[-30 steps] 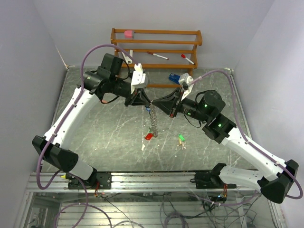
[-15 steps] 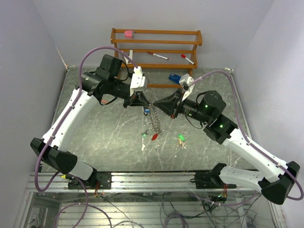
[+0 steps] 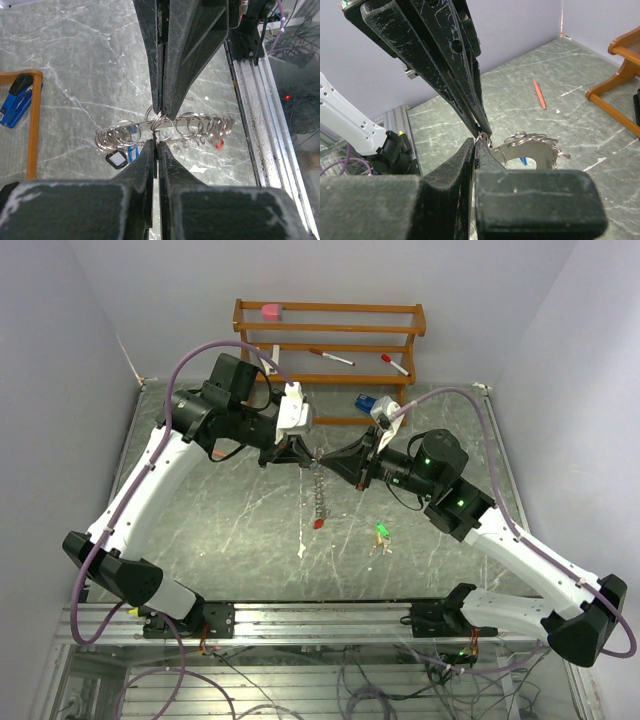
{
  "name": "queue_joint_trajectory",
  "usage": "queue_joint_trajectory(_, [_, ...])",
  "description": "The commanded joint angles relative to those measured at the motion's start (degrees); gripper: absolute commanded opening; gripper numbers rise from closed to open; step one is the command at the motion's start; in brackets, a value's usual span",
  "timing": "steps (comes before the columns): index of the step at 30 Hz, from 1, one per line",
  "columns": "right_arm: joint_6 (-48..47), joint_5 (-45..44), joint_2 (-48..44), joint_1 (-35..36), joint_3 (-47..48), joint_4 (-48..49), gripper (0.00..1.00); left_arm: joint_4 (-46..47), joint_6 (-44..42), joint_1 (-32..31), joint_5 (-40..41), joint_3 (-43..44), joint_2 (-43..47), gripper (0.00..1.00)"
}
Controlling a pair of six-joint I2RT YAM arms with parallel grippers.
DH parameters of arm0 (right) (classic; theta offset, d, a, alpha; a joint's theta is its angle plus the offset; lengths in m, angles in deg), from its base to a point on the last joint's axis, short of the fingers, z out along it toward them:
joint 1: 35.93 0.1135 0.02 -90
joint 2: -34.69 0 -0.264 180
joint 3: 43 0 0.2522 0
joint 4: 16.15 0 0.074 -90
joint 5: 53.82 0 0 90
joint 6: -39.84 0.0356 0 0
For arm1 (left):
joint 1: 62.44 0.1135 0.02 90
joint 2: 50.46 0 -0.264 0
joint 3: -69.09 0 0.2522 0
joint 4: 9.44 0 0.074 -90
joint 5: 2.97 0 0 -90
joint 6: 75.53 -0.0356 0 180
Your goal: Put the keys on the keyring
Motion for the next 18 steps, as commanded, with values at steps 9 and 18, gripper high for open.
queue_joint_trajectory(9, [0.04, 0.77, 0.11, 0.15, 1.39, 0.51, 0.00, -0.84, -1.76, -1.42, 2.49, 2.65, 0.28, 0.07])
queue_joint_trajectory(18, [0.42, -0.15, -1.45, 0.16, -0.42, -0.43, 0.00, -0.13, -0.73, -1.45, 2.45, 4.35, 0.12, 0.07])
